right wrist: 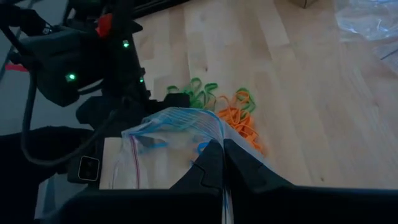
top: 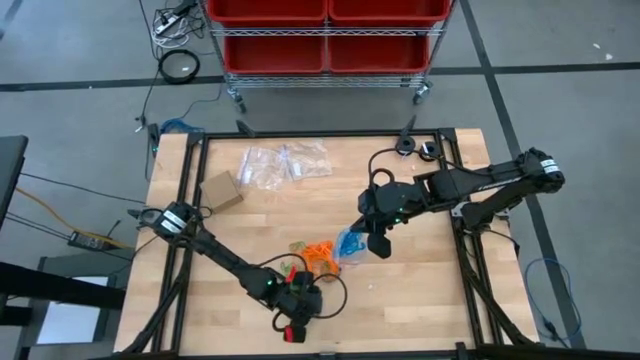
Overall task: Sort rubber bands
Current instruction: Put the blue rubber band into the transparent zip bag
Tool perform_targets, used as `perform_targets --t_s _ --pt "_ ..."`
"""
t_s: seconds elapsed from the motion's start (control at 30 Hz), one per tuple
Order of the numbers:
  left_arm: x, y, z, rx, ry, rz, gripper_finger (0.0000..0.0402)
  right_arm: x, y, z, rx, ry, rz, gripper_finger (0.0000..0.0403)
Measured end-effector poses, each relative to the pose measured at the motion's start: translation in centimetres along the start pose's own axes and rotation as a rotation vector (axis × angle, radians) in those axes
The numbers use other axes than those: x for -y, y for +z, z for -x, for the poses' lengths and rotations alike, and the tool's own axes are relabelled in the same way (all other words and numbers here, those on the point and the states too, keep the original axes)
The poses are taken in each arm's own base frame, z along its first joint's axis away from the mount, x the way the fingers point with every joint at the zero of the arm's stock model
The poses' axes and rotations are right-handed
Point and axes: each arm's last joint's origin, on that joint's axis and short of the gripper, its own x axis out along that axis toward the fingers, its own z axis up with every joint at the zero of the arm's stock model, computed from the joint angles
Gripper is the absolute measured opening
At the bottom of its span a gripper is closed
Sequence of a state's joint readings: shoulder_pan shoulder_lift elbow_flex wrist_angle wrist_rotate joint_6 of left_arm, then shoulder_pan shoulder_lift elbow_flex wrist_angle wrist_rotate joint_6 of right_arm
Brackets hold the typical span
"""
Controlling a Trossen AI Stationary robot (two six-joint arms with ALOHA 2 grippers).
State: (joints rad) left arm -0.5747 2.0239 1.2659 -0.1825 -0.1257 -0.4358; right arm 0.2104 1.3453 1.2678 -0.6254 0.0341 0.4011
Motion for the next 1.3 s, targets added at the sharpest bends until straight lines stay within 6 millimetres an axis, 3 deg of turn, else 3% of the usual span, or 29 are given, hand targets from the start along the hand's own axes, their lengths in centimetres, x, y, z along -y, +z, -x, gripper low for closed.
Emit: perform_targets --t_s 0.1,0.33,0.53,0.67,0.87,1.3 --pt "0.7 1.2 0.9 0.019 0.003 -0.015 0.0003 0.0 0.0 0.0 0.0 0.0 0.0 0.0" --pt "3.1 6.8 5.3 0.092 0.075 -0.147 0.0001 0.0 0.0 0.0 0.0 0.0 0.0 0.0" --pt "4.5 11.0 10.4 0.19 0.252 -0.249 0.0001 0.0 0.0 0.0 0.001 0.002 -0.008 0.0" --pt "4.5 12.8 12.7 0.278 0.387 -0.296 0.0001 -0.3 0.0 0.0 0.004 0.012 -0.007 0.0" --pt "2.5 14.4 13.4 0.319 0.586 -0.322 0.0 -0.5 -0.1 0.0 0.006 0.021 -0.002 0.0" --pt "-2.1 16.1 12.7 0.302 0.679 -0.297 0.0002 -0.5 -0.1 0.0 0.005 0.02 0.003 0.0"
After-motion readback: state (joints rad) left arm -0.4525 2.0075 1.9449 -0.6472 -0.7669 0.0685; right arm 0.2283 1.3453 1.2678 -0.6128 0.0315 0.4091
